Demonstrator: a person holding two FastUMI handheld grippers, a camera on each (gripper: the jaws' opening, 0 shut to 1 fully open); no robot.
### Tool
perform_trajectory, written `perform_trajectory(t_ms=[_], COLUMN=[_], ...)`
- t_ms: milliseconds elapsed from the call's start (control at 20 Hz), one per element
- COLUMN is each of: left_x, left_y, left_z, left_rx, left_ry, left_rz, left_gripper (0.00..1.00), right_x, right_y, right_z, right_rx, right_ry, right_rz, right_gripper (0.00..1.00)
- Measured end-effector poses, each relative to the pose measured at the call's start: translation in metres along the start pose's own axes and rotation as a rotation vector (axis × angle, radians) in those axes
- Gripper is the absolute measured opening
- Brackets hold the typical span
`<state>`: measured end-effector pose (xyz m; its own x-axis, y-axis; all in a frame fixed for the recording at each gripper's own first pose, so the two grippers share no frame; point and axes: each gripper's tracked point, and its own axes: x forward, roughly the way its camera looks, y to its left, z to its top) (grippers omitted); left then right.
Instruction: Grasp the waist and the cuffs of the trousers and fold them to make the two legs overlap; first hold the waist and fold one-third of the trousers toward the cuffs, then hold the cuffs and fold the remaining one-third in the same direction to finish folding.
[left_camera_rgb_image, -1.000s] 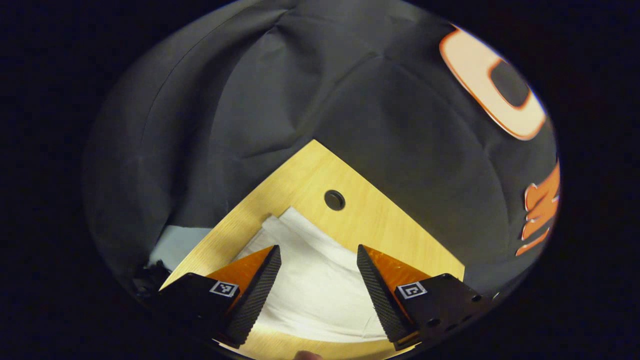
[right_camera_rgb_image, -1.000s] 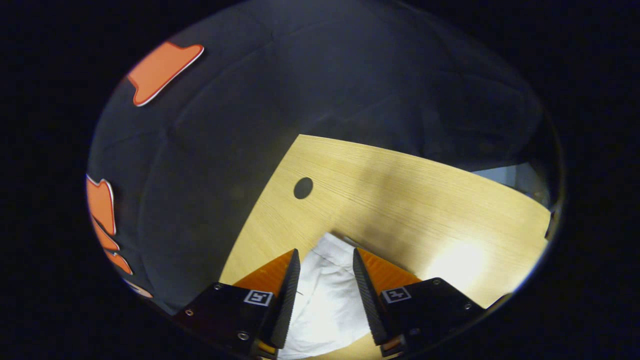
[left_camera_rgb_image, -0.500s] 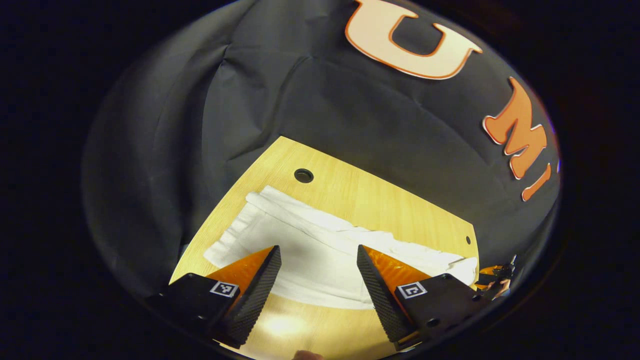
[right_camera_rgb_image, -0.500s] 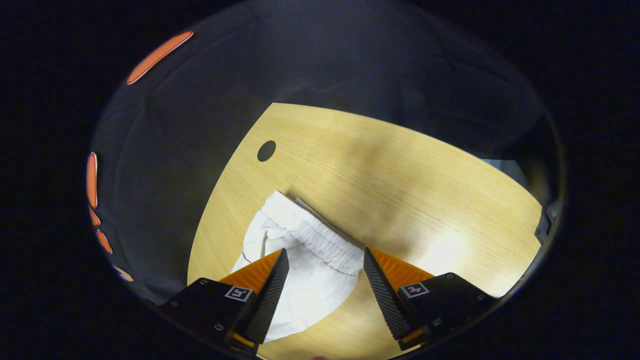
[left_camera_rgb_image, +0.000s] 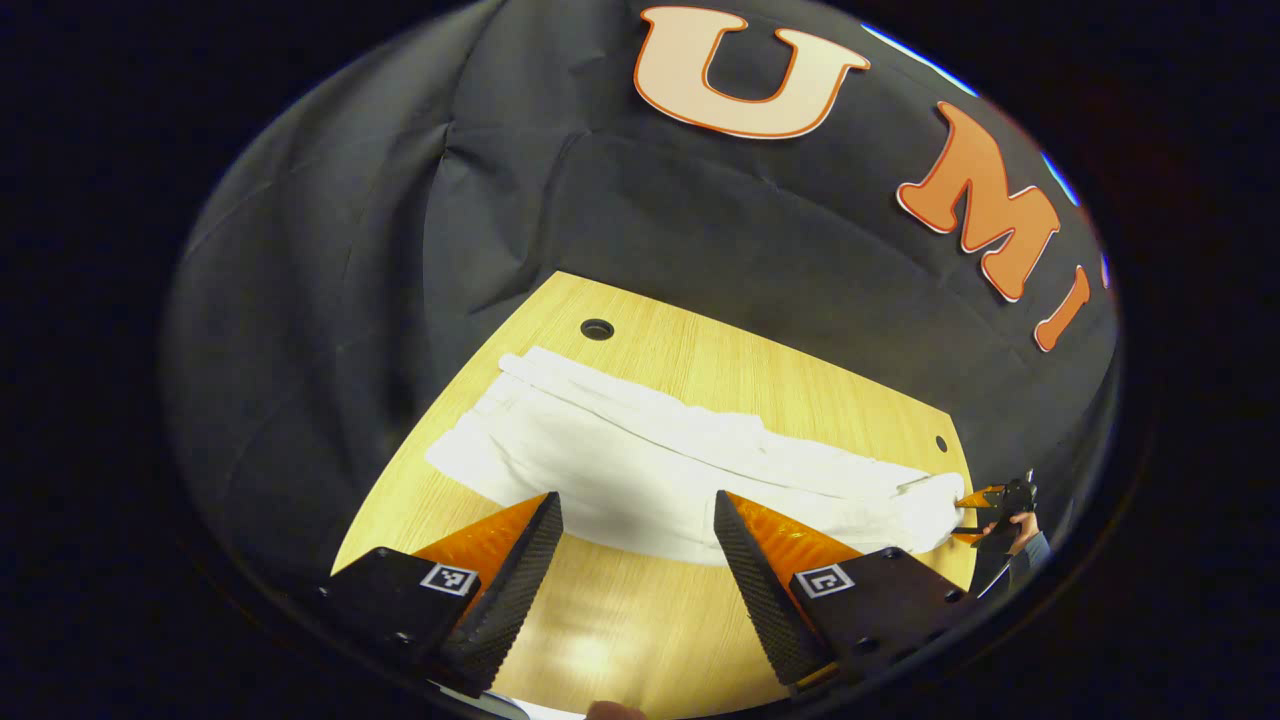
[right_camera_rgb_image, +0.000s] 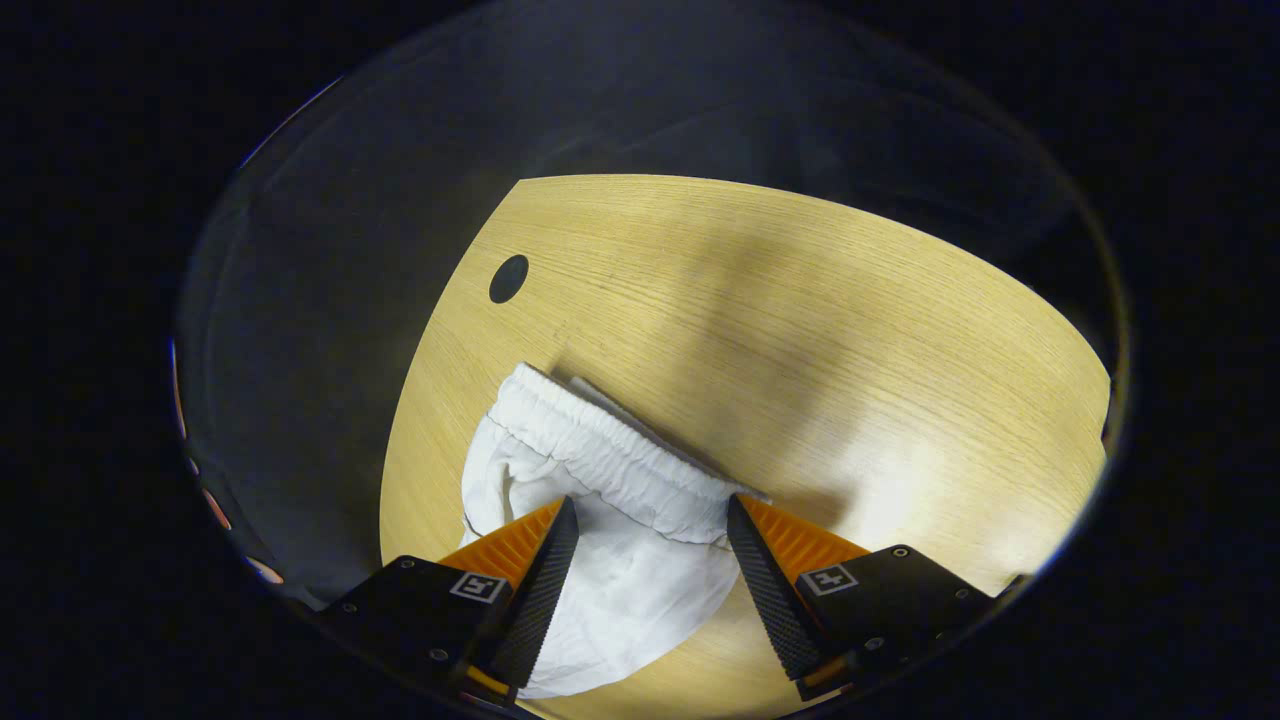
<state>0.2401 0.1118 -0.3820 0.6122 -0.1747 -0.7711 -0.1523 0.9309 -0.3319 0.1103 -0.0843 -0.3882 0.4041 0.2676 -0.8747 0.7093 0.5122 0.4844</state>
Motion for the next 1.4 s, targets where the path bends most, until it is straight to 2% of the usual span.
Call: perform_trajectory(t_ms=[250, 400, 500, 550, 600, 650, 700, 800, 850, 900, 1000, 1050, 1100, 1150, 1200, 1250, 1400], left_x=[0.028, 0.035, 0.039, 0.041, 0.041, 0.041, 0.042, 0.045, 0.048, 0.050, 0.052, 0.052, 0.052, 0.053, 0.054, 0.055, 0.046], left_y=[-0.008, -0.014, -0.019, -0.023, -0.026, -0.028, -0.031, -0.032, -0.033, -0.035, -0.036, -0.035, -0.035, -0.036, -0.035, -0.035, -0.032], left_z=[-0.023, -0.031, -0.035, -0.035, -0.035, -0.037, -0.038, -0.041, -0.042, -0.043, -0.043, -0.043, -0.044, -0.045, -0.046, -0.047, -0.048], left_rx=[0.035, 0.057, 0.079, 0.088, 0.094, 0.098, 0.102, 0.107, 0.109, 0.109, 0.109, 0.113, 0.114, 0.113, 0.109, 0.103, 0.086], left_ry=[0.028, 0.061, 0.072, 0.064, 0.063, 0.069, 0.075, 0.087, 0.092, 0.094, 0.095, 0.092, 0.089, 0.091, 0.097, 0.104, 0.102], left_rz=[-0.010, -0.019, -0.017, -0.023, -0.028, -0.031, -0.035, -0.041, -0.041, -0.045, -0.055, -0.060, -0.063, -0.068, -0.069, -0.069, -0.070], left_gripper=[0.99, 0.99, 1.00, 1.00, 0.99, 0.99, 0.99, 0.99, 1.00, 1.00, 0.99, 1.00, 0.99, 1.00, 0.99, 0.99, 0.99], right_x=[-0.005, -0.001, -0.009, -0.013, -0.013, -0.011, -0.009, -0.005, -0.003, 0.002, 0.009, 0.008, 0.009, 0.011, 0.013, 0.016, 0.013], right_y=[-0.002, -0.003, -0.007, -0.017, -0.029, -0.038, -0.037, -0.027, -0.024, -0.023, -0.029, -0.034, -0.035, -0.031, -0.027, -0.025, -0.015], right_z=[-0.007, -0.004, -0.009, -0.013, -0.014, -0.017, -0.013, -0.008, -0.004, 0.000, 0.000, 0.003, 0.005, 0.009, 0.007, 0.004, 0.001], right_rx=[-0.007, 0.047, 0.046, 0.039, 0.040, 0.051, 0.084, 0.125, 0.138, 0.153, 0.165, 0.161, 0.151, 0.147, 0.148, 0.150, 0.135], right_ry=[0.017, 0.022, 0.039, 0.044, 0.044, 0.055, 0.052, 0.042, 0.036, 0.033, 0.006, -0.010, -0.032, -0.056, -0.072, -0.081, -0.092], right_rz=[0.026, 0.048, 0.058, 0.036, 0.011, -0.008, 0.010, 0.055, 0.066, 0.070, 0.076, 0.083, 0.096, 0.109, 0.122, 0.129, 0.146], right_gripper=[0.89, 0.89, 0.87, 0.81, 0.89, 0.89, 0.90, 0.87, 0.80, 0.88, 0.79, 0.63, 0.52, 0.35, 0.29, 0.18, 0.08])
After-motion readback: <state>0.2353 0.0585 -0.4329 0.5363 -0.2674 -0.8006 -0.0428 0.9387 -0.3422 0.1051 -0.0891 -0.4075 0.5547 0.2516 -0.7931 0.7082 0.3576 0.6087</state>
